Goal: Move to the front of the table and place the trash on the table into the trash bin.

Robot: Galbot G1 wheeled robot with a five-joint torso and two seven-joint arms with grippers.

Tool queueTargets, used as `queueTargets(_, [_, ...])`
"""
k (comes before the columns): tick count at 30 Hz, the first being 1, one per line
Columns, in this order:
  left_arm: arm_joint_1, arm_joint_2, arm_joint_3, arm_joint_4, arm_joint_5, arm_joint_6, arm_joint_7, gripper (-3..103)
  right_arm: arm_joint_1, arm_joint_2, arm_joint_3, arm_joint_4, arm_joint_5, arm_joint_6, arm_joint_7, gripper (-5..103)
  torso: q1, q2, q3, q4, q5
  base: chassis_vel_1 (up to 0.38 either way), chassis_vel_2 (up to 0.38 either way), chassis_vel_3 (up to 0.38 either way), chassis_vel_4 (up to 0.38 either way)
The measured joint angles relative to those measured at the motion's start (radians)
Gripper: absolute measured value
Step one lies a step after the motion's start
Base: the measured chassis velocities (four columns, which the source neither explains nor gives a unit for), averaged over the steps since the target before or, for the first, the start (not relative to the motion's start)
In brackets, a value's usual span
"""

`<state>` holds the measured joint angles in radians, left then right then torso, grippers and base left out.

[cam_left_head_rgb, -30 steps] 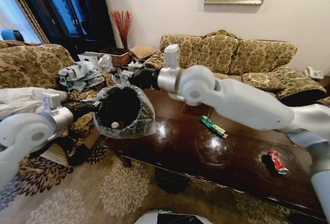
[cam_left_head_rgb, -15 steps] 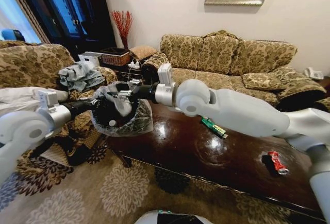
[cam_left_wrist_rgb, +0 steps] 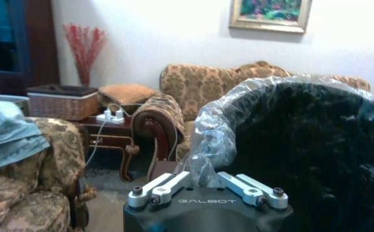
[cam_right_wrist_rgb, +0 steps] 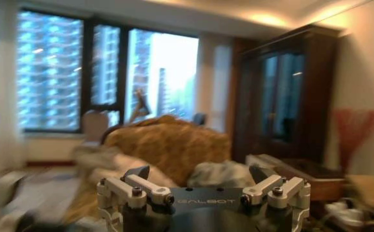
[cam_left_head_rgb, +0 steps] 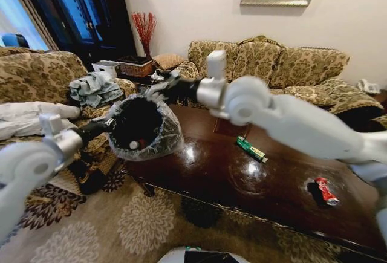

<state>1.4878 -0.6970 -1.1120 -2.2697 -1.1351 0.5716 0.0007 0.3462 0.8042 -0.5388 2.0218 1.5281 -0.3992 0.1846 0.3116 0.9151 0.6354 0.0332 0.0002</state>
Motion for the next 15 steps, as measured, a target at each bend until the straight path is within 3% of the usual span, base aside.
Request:
queueTargets(3, [-0.012, -0.092, 0.046, 0.01, 0.067, -0.008, 0.001, 2, -0.109, -0.13, 0.153, 0.036, 0.025, -0.008, 0.024, 100, 0.0, 0.0, 0.0, 0.0, -0.0002, 0.0, 0.0, 0.0, 0.0])
queueTargets(4, [-0.012, -0.092, 0.046, 0.01, 0.067, -0.008, 0.001, 2, -0.109, -0.13, 0.153, 0.036, 0.025, -0.008, 0.024, 100, 0.0, 0.0, 0.0, 0.0, -0.0002, 0.0, 0.0, 0.0, 0.0])
queueTargets(8, [-0.04, -0.165, 0.141, 0.108, 0.187, -0.075, 0.038, 2, -0.378, -0.362, 0.358, 0.086, -0.003, -0.009, -0.008, 100, 0.0, 0.0, 0.0, -0.0009, 0.0015, 0.0, 0.0, 0.0, 0.0])
queueTargets(12, [-0.061, -0.18, 0.178, 0.142, 0.217, -0.091, 0.049, 2, -0.462, -0.436, 0.405, 0.11, -0.023, 0.017, -0.002, 100, 0.0, 0.0, 0.0, -0.001, 0.0001, 0.0, 0.0, 0.0, 0.0])
queueTargets(15, [-0.149, -0.176, 0.27, 0.184, 0.22, -0.094, 0.039, 2, -0.57, -0.47, 0.534, 0.137, -0.054, -0.005, 0.086, 100, 0.0, 0.0, 0.0, -0.0001, -0.0004, 0.0, 0.0, 0.0, 0.0])
